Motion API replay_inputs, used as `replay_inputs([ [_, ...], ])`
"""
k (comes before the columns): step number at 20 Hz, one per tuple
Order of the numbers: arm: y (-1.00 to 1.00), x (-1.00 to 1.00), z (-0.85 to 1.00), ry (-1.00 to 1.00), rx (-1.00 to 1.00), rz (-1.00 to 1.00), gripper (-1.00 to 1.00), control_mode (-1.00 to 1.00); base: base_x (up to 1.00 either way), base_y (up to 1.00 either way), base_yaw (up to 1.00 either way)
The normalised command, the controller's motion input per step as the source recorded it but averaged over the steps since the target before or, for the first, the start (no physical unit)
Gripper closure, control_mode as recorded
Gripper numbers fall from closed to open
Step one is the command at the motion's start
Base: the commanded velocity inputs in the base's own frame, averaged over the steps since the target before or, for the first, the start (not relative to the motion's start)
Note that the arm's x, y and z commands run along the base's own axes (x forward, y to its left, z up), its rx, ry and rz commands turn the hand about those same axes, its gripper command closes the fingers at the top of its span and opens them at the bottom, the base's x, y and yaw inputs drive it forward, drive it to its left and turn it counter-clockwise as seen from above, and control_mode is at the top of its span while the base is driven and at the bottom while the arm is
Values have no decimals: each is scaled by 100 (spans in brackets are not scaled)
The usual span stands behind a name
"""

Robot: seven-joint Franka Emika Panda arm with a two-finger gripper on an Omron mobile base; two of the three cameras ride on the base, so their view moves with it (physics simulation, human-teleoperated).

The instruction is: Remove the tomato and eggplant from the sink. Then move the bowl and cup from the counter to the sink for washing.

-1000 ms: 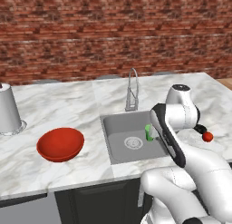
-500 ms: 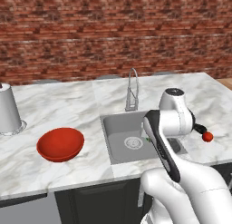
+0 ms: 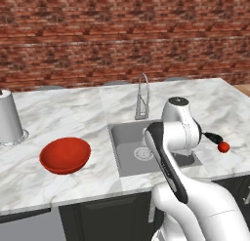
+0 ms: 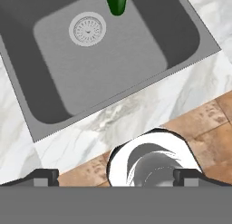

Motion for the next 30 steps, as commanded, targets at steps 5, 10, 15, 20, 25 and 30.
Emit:
replay_inputs([
  [5,34,0,1,0,1,-18,-100,-100,0,0,0],
  [10,35,0,0,0,1,-8,-100,-100,0,0,0],
  [15,35,0,2,0,4,-8,-100,-100,0,0,0],
  [20,34,0,3,0,4,-9,-100,-100,0,0,0],
  [25,35,0,0,0,3,-10,-100,-100,0,0,0],
  [30,35,0,0,0,5,-12,-100,-100,0,0,0],
])
